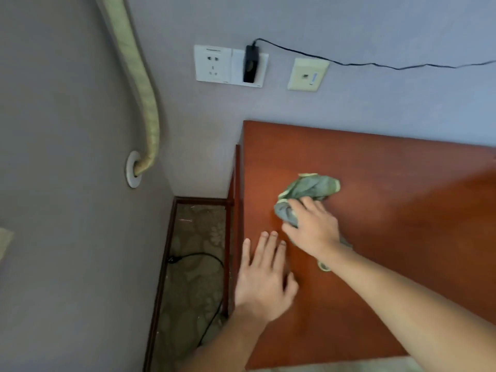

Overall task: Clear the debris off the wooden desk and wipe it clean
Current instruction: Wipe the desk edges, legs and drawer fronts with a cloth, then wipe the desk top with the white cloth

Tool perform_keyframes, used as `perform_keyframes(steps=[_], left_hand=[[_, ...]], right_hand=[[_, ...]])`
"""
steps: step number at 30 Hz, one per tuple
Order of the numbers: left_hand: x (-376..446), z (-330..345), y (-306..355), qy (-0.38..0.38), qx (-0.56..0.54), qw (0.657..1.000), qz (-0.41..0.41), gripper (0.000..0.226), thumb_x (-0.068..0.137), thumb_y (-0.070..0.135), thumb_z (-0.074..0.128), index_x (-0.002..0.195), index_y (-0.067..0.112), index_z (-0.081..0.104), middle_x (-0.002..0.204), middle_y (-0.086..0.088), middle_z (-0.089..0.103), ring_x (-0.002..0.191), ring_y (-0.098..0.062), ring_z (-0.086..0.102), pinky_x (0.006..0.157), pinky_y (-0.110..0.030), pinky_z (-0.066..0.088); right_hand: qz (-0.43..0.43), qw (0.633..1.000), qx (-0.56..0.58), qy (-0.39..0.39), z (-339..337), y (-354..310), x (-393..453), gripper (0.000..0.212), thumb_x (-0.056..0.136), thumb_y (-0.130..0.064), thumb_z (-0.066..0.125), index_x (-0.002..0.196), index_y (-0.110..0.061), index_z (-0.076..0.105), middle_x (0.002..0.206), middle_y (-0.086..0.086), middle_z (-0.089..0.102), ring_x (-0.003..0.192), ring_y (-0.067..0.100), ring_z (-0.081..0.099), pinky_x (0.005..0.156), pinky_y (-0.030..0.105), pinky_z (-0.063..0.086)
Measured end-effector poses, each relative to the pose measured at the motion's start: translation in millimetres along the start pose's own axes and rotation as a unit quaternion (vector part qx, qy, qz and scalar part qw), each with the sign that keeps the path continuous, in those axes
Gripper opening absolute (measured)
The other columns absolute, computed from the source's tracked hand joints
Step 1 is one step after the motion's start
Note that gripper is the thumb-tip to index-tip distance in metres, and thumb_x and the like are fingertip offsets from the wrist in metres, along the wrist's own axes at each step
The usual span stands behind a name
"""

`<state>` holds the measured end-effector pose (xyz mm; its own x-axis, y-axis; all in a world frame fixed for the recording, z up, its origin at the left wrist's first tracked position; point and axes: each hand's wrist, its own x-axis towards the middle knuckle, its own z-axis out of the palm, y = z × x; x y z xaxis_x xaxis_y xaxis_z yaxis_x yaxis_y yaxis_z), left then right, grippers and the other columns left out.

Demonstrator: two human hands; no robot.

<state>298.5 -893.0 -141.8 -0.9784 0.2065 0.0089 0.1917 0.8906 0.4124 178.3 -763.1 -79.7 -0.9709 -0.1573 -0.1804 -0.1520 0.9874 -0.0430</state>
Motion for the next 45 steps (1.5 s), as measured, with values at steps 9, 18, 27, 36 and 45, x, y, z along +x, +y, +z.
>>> perform_keyframes(steps=[9,18,27,36,45], left_hand=[[0,-72,61,-0.045,-0.138,0.988,-0.061,0.084,0.098,0.039,0.064,0.164,0.017,0.016,0.165,-0.007,0.031,0.151,-0.027,0.033,0.122,-0.04,0.032],[-47,-115,237,-0.056,-0.174,0.983,0.034,0.02,0.098,0.017,0.068,0.116,0.023,0.07,0.1,0.004,0.073,0.102,-0.028,0.067,0.08,-0.038,0.051],[-73,-153,413,-0.041,-0.342,0.938,0.023,0.017,0.097,0.0,0.051,0.091,0.013,0.06,0.078,0.002,0.062,0.072,-0.014,0.054,0.072,-0.036,0.047],[-40,-172,484,0.013,-0.315,0.949,0.005,0.022,0.098,0.021,0.057,0.091,0.002,0.066,0.076,-0.002,0.058,0.071,-0.016,0.052,0.069,-0.035,0.046],[36,-153,464,0.053,-0.316,0.947,-0.011,0.043,0.091,-0.013,0.041,0.095,0.019,0.069,0.079,-0.012,0.067,0.049,-0.02,0.053,0.043,-0.027,0.045]], right_hand=[[0.073,0.962,0.259,-0.049,-82,74,-131,0.051,0.098,-0.029,0.07,0.147,-0.031,0.057,0.147,-0.008,0.06,0.136,0.022,0.055,0.109,0.044,0.046],[0.044,0.953,0.298,0.014,-156,179,-296,0.046,0.089,-0.011,0.072,0.123,-0.042,0.064,0.119,-0.013,0.072,0.109,0.014,0.066,0.089,0.041,0.056],[0.184,0.914,0.335,0.137,-190,333,-435,0.024,0.084,-0.025,0.074,0.082,-0.023,0.05,0.077,-0.003,0.062,0.071,0.021,0.061,0.058,0.04,0.044],[0.312,0.882,0.309,0.172,-204,486,-497,0.027,0.084,-0.027,0.079,0.075,-0.016,0.056,0.075,0.001,0.064,0.076,0.027,0.063,0.064,0.041,0.05],[0.386,0.812,0.378,0.221,-218,580,-460,0.024,0.092,0.004,0.067,0.086,-0.019,0.061,0.09,0.009,0.068,0.083,0.029,0.071,0.071,0.047,0.064]])
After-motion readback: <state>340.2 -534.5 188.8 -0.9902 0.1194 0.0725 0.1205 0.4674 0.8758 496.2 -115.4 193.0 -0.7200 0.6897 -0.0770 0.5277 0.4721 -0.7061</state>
